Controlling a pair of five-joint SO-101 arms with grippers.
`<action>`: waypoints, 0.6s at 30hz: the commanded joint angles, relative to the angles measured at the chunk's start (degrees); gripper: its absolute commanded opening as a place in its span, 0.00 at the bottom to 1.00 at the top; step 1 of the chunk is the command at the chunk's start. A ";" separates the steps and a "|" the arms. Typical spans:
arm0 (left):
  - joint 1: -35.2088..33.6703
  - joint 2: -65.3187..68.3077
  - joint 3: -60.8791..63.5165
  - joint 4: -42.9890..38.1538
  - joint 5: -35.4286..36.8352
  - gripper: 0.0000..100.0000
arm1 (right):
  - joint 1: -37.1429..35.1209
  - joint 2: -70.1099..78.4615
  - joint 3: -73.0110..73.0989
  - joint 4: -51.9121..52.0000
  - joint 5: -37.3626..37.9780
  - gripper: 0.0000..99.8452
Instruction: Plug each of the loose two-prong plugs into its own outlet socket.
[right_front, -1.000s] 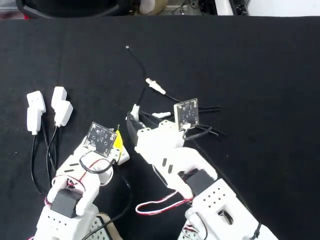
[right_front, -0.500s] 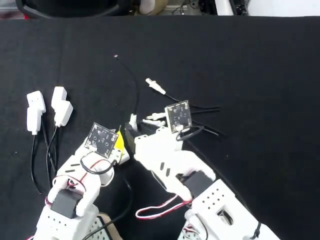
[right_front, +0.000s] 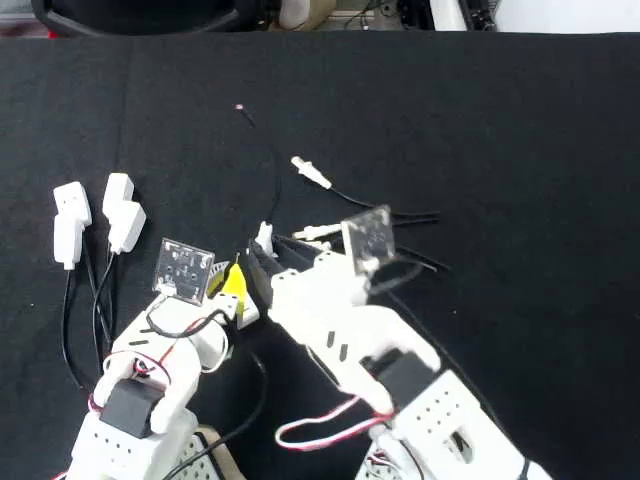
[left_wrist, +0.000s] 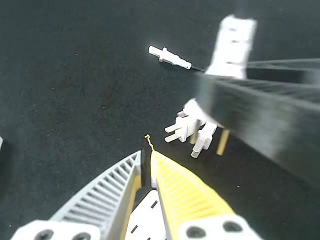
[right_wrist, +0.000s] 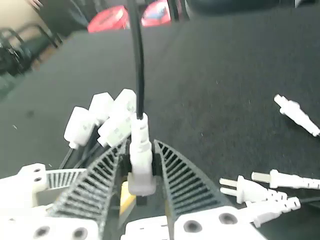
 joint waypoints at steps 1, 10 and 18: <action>0.57 -0.35 -3.47 0.09 0.18 0.05 | -2.73 -14.20 1.71 6.15 0.18 0.01; 8.66 -0.35 -7.60 4.84 -7.38 0.03 | -7.38 -29.14 6.99 13.36 -1.32 0.01; 4.09 -0.35 -7.08 2.11 -7.47 0.03 | -7.38 -26.95 3.38 18.99 -1.32 0.01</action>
